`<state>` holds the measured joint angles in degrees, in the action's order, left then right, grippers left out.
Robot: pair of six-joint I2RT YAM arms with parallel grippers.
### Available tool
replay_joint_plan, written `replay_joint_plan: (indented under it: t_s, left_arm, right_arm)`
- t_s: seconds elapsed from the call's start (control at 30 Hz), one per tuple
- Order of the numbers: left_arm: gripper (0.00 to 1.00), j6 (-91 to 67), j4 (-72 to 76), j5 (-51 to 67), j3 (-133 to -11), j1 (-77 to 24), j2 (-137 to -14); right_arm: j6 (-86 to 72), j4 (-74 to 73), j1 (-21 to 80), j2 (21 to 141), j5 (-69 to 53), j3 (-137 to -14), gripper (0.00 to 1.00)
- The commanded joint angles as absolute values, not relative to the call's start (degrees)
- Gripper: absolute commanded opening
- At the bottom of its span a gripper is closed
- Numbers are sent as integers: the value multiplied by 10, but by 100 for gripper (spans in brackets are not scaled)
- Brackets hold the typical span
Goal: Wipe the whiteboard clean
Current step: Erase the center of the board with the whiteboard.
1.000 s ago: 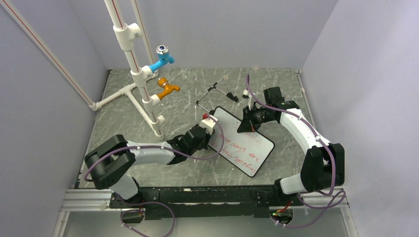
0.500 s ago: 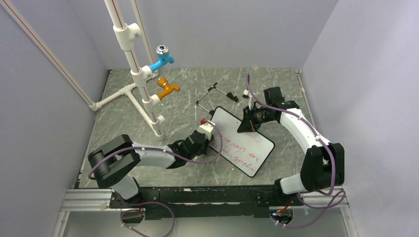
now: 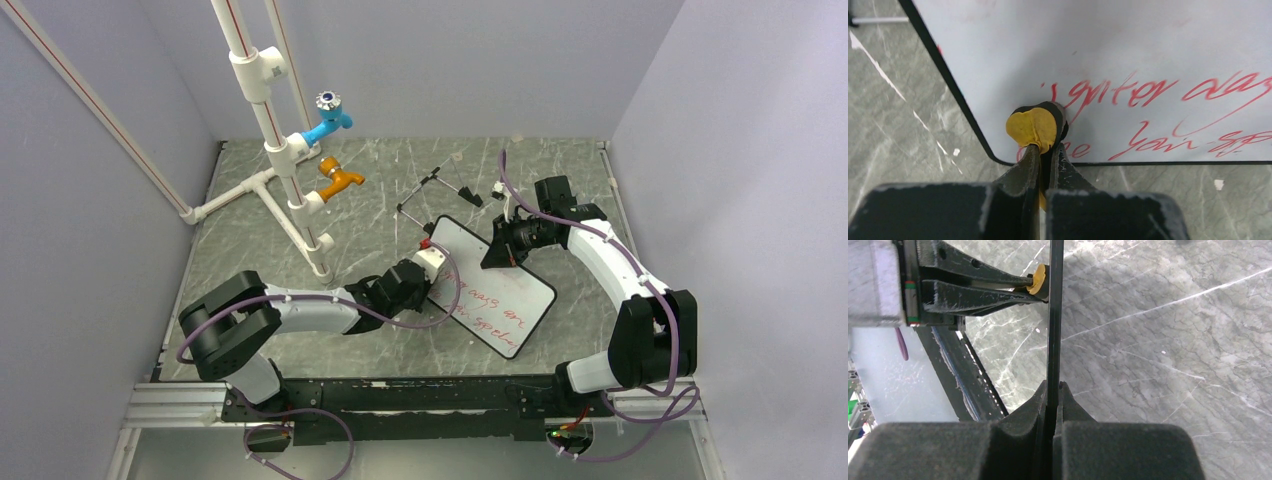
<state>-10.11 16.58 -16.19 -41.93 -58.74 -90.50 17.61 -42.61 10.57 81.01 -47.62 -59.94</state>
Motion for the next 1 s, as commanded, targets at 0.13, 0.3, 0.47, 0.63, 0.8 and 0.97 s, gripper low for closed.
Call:
replay_joint_plan:
  t_s: [0.13,0.3,0.47,0.63,0.8,0.97]
  left_arm:
    - [0,-61,269,-131,-497,-601,-888]
    - [0,-59,286,-138,-473,-609,-877]
    - [0,-55,253,-157,-455,-623,-894]
    - [0,-62,222,-185,-424,-654,-912]
    - [0,-96,206,-200,-403,-663,-938]
    - [0,-113,196,-214,-396,-663,-951]
  right_arm:
    - [260,-413,124,811,-506,-591,0]
    - [262,-413,124,812,-506,-591,0]
    - [261,-414,124,813,-505,-591,0]
    - [263,-415,124,815,-508,-591,0]
    - [263,-415,125,816,-507,-591,0]
    - [263,-415,125,816,-506,-591,0]
